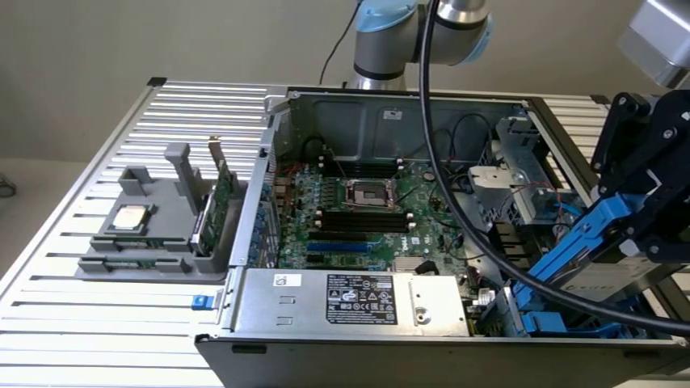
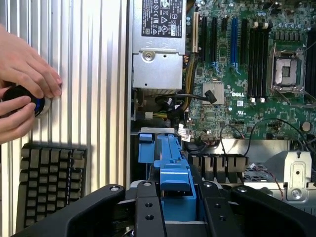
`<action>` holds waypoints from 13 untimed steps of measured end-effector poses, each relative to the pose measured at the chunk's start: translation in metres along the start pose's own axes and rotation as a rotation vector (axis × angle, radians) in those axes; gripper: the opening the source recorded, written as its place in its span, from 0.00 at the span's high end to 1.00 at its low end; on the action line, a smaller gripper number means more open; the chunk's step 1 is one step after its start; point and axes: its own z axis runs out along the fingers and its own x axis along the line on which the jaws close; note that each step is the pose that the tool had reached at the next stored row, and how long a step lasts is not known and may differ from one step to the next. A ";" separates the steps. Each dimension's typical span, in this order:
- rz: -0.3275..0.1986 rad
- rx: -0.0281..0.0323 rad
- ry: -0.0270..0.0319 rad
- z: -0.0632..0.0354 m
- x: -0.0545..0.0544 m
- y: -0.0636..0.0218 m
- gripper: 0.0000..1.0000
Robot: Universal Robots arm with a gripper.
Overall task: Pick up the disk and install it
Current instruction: 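Insert the disk into the insertion slot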
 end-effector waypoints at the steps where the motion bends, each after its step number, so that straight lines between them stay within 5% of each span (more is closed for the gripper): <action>1: 0.000 0.0000 0.0000 0.0004 0.000 0.0000 0.67; 13: 0.000 0.0000 -0.0012 0.0055 -0.001 -0.0004 0.67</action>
